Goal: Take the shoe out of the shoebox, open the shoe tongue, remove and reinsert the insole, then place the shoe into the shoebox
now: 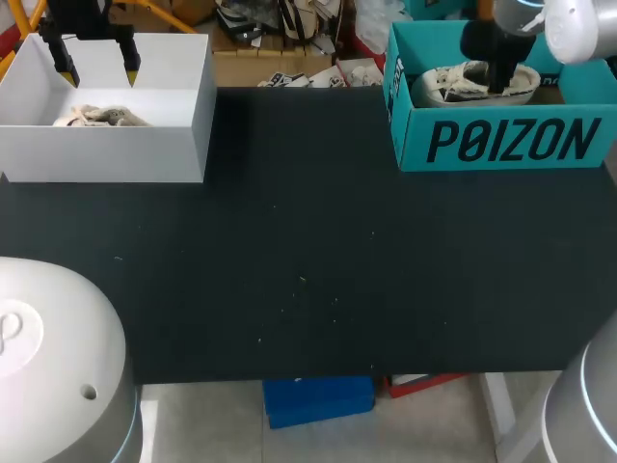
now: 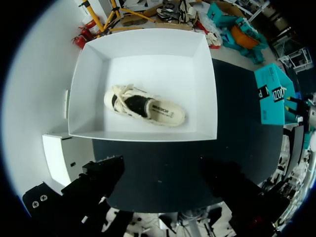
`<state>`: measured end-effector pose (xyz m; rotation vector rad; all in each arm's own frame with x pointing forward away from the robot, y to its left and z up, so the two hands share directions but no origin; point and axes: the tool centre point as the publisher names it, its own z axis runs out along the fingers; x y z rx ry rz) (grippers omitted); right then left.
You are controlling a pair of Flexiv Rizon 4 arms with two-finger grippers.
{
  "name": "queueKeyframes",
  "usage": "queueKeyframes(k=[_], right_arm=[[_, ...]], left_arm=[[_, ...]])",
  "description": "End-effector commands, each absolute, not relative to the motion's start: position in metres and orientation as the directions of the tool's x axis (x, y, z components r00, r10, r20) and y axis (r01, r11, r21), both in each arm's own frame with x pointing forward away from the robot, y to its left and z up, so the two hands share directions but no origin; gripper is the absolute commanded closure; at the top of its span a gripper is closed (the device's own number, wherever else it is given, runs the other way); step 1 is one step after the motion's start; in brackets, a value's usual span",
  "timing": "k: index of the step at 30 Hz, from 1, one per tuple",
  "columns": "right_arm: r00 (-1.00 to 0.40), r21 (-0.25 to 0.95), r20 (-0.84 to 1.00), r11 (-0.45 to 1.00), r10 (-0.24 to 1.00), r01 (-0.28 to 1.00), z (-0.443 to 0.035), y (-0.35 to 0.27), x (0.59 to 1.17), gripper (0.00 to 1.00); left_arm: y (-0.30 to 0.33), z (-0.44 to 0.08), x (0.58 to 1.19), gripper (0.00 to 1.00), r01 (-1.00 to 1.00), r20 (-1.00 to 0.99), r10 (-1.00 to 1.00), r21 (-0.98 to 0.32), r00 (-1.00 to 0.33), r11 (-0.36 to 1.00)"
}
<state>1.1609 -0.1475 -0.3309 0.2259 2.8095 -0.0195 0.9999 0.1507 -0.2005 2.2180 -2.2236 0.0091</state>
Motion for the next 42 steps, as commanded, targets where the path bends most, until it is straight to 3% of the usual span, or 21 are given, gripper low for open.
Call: queueKeyframes(k=[1, 42], right_arm=[[-0.934, 0.017, -0.319, 0.986, 0.162, 0.165, -0.345, -0.148, 1.172, 0.53], [-0.935, 0.010, -0.303, 0.981, 0.187, 0.193, -0.399, -0.167, 1.208, 0.53]], left_arm=[[0.151, -0.200, 1.000, 0.00, -1.000, 0.003, -1.000, -0.002, -0.001, 0.001], [0.151, -0.200, 1.000, 0.00, -1.000, 0.003, -1.000, -0.002, -0.001, 0.001]])
